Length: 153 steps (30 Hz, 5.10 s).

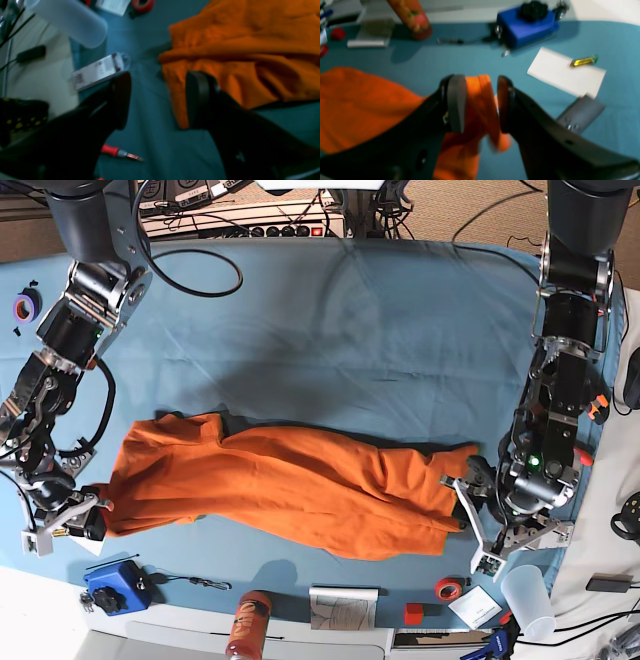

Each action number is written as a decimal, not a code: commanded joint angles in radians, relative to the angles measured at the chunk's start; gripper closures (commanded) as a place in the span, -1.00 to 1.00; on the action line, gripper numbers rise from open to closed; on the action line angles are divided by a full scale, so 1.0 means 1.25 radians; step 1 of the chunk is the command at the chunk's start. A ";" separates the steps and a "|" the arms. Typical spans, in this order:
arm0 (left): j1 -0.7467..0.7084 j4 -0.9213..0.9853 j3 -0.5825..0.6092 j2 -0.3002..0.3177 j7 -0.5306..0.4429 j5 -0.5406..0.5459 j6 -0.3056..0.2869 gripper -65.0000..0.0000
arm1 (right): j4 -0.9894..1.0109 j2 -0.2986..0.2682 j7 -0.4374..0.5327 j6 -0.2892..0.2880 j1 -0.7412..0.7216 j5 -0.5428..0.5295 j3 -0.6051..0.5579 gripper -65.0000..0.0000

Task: Layout the t-shirt on the table in an organized manner, then fold the t-shirt properly
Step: 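Release the shirt and raise both grippers away, then grasp the shirt edge near the left gripper with the left gripper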

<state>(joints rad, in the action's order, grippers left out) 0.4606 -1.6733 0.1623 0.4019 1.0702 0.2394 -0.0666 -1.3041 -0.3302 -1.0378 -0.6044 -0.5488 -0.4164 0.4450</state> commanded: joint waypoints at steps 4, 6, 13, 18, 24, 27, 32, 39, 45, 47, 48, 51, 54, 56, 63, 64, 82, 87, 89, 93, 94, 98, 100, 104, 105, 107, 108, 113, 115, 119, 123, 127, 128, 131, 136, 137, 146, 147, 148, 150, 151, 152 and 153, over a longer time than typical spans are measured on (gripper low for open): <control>0.005 -0.055 -0.007 0.009 0.045 -0.004 0.005 -0.08 | -0.018 -0.015 -0.103 -0.039 -0.021 -0.161 0.002 0.34; -0.030 -0.089 -0.010 0.009 0.052 -0.020 0.005 -0.08 | -0.034 -0.015 -0.176 -0.054 -0.009 -0.221 0.005 0.34; -0.232 -0.278 -0.102 0.009 0.049 -0.066 0.006 -0.08 | -0.205 -0.010 -0.219 -0.060 0.134 -0.283 0.089 0.35; -0.359 -0.353 -0.209 0.009 0.019 -0.024 0.005 -0.08 | -0.264 -0.008 -0.198 -0.054 0.275 -0.249 0.105 0.35; -0.427 -0.352 -0.272 0.009 0.010 -0.003 -0.019 -0.08 | -0.254 0.035 -0.042 0.014 0.405 -0.112 0.105 0.35; -0.428 -0.352 -0.327 0.009 0.004 -0.003 -0.034 -0.08 | -0.254 0.066 -0.045 0.021 0.422 -0.105 0.105 0.35; -0.428 -0.352 -0.464 0.009 -0.032 -0.002 -0.108 -0.08 | -0.254 0.129 -0.016 0.035 0.426 -0.055 0.105 0.31; -0.434 -0.352 -0.568 0.041 -0.028 0.025 -0.146 -0.08 | -0.240 0.164 0.074 0.097 0.414 0.004 0.106 0.31; -0.435 -0.351 -0.572 0.060 -0.027 0.041 -0.146 -0.08 | -0.057 0.160 0.082 0.103 0.319 0.032 0.136 0.31; -0.435 -0.351 -0.572 0.060 -0.027 0.043 -0.145 -0.08 | -0.010 0.160 0.079 0.067 0.290 0.020 0.142 0.31; -0.435 -0.351 -0.572 0.060 -0.027 0.042 -0.143 -0.08 | 0.000 0.160 0.074 0.052 0.281 0.006 0.142 0.31; -0.435 -0.351 -0.572 0.060 -0.029 0.042 -0.132 -0.08 | 0.003 0.162 0.071 0.033 0.268 -0.009 0.142 0.31; -0.435 -0.351 -0.572 0.060 -0.031 0.043 -0.131 -0.08 | 0.003 0.162 0.075 0.034 0.266 -0.010 0.142 0.31; -0.435 -0.351 -0.572 0.060 -0.033 0.053 -0.131 -0.08 | 0.003 0.162 0.078 0.034 0.266 -0.010 0.142 0.31; -0.435 -0.351 -0.572 0.060 -0.034 0.163 -0.131 -0.08 | 0.003 0.162 0.096 0.007 0.247 -0.010 0.142 0.59; -0.435 -0.350 -0.572 0.060 -0.034 0.163 -0.131 -0.08 | 0.003 0.162 0.094 0.008 0.242 -0.010 0.142 0.79; -0.437 -0.350 -0.531 -0.064 -0.061 0.294 -0.131 0.41 | -0.285 0.162 -0.054 -0.024 0.327 -0.052 0.154 1.00; -0.437 -0.345 -0.379 -0.092 -0.091 0.255 -0.144 0.41 | -0.337 0.162 -0.064 -0.025 0.398 -0.065 0.156 1.00; -0.432 -0.335 -0.307 -0.094 -0.125 0.192 -0.141 0.41 | -0.351 0.162 -0.065 -0.025 0.422 -0.093 0.174 1.00; -0.403 -0.302 -0.210 -0.101 -0.186 0.072 -0.048 0.41 | -0.397 0.162 -0.081 -0.026 0.444 -0.145 0.254 1.00; -0.388 -0.289 -0.198 -0.102 -0.195 0.059 -0.026 0.41 | -0.412 0.161 -0.095 -0.028 0.444 -0.162 0.277 1.00; -0.298 -0.204 -0.179 -0.102 -0.201 0.053 -0.035 0.41 | -0.443 0.131 -0.156 -0.029 0.444 -0.252 0.330 1.00; -0.244 -0.136 -0.179 -0.102 -0.201 0.071 -0.083 0.41 | -0.443 0.118 -0.170 -0.029 0.444 -0.256 0.331 1.00; -0.141 0.030 -0.160 -0.102 -0.220 0.093 -0.310 0.35 | -0.442 0.121 -0.170 -0.029 0.444 -0.257 0.329 1.00; -0.117 0.072 -0.143 -0.101 -0.248 0.066 -0.360 0.28 | -0.442 0.121 -0.170 -0.029 0.443 -0.256 0.329 1.00; -0.068 0.141 -0.098 -0.089 -0.308 0.004 -0.422 0.12 | -0.442 0.120 -0.170 -0.029 0.444 -0.256 0.329 1.00; -0.046 0.164 -0.073 -0.080 -0.326 -0.016 -0.436 0.06 | -0.442 0.121 -0.170 -0.029 0.444 -0.256 0.329 1.00; 0.041 0.190 0.062 -0.037 -0.402 -0.143 -0.471 -0.04 | -0.442 0.121 -0.170 -0.029 0.444 -0.253 0.329 1.00; 0.075 0.190 0.136 -0.010 -0.454 -0.242 -0.472 -0.04 | -0.442 0.120 -0.171 -0.029 0.444 -0.253 0.329 1.00; 0.134 0.190 0.305 0.043 -0.598 -0.454 -0.455 -0.04 | -0.442 0.121 -0.170 -0.029 0.443 -0.254 0.329 1.00; 0.157 0.203 0.410 0.060 -0.602 -0.503 -0.358 -0.04 | -0.442 0.121 -0.171 -0.029 0.443 -0.254 0.329 1.00; 0.179 0.297 0.425 0.046 -0.645 -0.539 -0.353 -0.04 | -0.442 0.120 -0.172 -0.029 0.443 -0.254 0.329 1.00; 0.190 0.327 0.425 0.042 -0.672 -0.555 -0.353 -0.04 | -0.442 0.120 -0.172 -0.029 0.443 -0.254 0.329 1.00; 0.230 0.402 0.425 0.028 -0.711 -0.574 -0.355 -0.04 | -0.442 0.120 -0.172 -0.029 0.443 -0.254 0.329 1.00; 0.283 0.499 0.425 0.002 -0.752 -0.574 -0.394 -0.04 | -0.442 0.121 -0.172 -0.029 0.443 -0.255 0.329 1.00; 0.290 0.516 0.425 -0.007 -0.752 -0.575 -0.393 -0.04 | -0.442 0.120 -0.172 -0.029 0.443 -0.256 0.329 1.00; 0.310 0.556 0.461 -0.043 -0.749 -0.576 -0.465 -0.04 | -0.442 0.120 -0.173 -0.029 0.444 -0.256 0.329 1.00; 0.310 0.556 0.474 -0.042 -0.749 -0.589 -0.465 -0.04 | -0.442 0.120 -0.173 -0.029 0.443 -0.256 0.329 1.00; 0.310 0.556 0.489 -0.042 -0.749 -0.606 -0.463 -0.04 | -0.442 0.120 -0.173 -0.029 0.443 -0.256 0.329 1.00; 0.310 0.558 0.519 -0.042 -0.749 -0.623 -0.457 -0.04 | -0.442 0.120 -0.173 -0.029 0.443 -0.256 0.329 1.00; 0.309 0.561 0.533 -0.042 -0.750 -0.623 -0.442 -0.04 | -0.442 0.120 -0.173 -0.029 0.443 -0.256 0.329 1.00; 0.309 0.567 0.544 -0.045 -0.750 -0.623 -0.424 -0.03 | -0.442 0.120 -0.173 -0.029 0.444 -0.256 0.329 1.00; 0.309 0.575 0.551 -0.045 -0.750 -0.622 -0.399 -0.03 | -0.442 0.121 -0.173 -0.029 0.444 -0.256 0.329 1.00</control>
<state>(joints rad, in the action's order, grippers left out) 0.8089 -0.9447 0.8600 0.3428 0.1360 -0.5373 -0.5804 -1.8393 -0.1616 -1.2762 -0.6373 0.0166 -0.7158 0.8547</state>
